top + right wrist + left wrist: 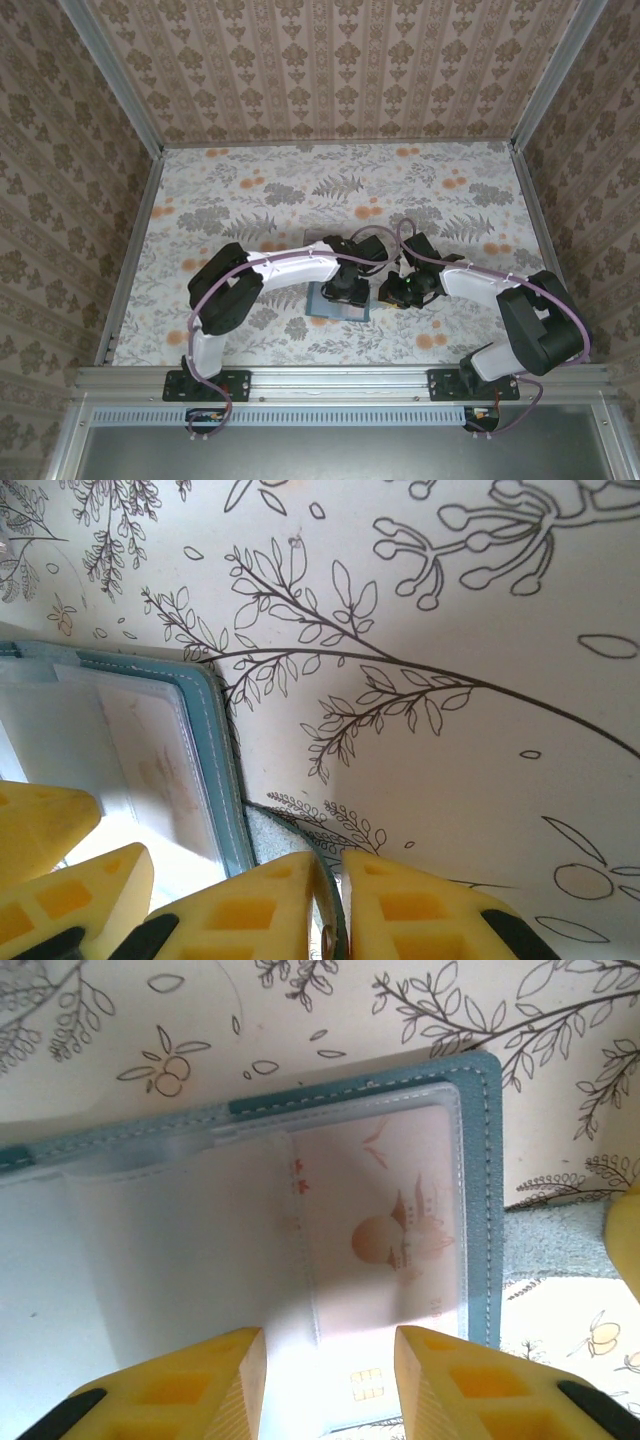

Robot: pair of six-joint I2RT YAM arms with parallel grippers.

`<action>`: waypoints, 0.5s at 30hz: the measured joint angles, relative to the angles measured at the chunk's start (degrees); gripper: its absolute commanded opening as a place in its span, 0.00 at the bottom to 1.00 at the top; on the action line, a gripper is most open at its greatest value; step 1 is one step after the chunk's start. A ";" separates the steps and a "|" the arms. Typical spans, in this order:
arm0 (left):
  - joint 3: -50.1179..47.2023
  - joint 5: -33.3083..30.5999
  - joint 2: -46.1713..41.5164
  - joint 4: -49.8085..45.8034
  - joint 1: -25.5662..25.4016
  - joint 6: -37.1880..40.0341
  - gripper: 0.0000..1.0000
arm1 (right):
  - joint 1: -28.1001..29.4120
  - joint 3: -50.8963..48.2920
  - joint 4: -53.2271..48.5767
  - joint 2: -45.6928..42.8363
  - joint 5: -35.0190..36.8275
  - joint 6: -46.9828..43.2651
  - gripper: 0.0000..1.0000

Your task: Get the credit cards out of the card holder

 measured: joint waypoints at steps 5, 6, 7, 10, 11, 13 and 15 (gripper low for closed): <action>1.81 -2.93 1.51 -3.43 -0.50 0.72 0.42 | 0.00 0.00 0.00 -0.02 0.00 0.00 0.16; 1.90 -3.54 1.51 -3.98 -0.59 0.79 0.42 | 0.04 0.00 0.00 -0.02 0.00 -0.02 0.16; 2.03 -4.04 1.51 -4.61 -0.68 0.96 0.42 | 0.04 0.00 0.00 -0.02 0.00 -0.02 0.16; 2.45 -5.01 1.51 -5.86 -0.68 1.33 0.42 | 0.04 0.00 0.00 0.00 0.00 -0.02 0.16; 2.56 -5.35 1.51 -6.21 -0.68 1.40 0.43 | 0.04 0.00 0.00 -0.02 0.00 -0.02 0.16; 2.64 -5.95 1.51 -6.67 -0.68 1.62 0.43 | 0.04 0.00 0.00 -0.02 0.00 -0.02 0.16; 2.71 -6.60 1.51 -7.17 -0.68 1.79 0.43 | 0.04 0.00 0.00 -0.02 0.00 -0.02 0.16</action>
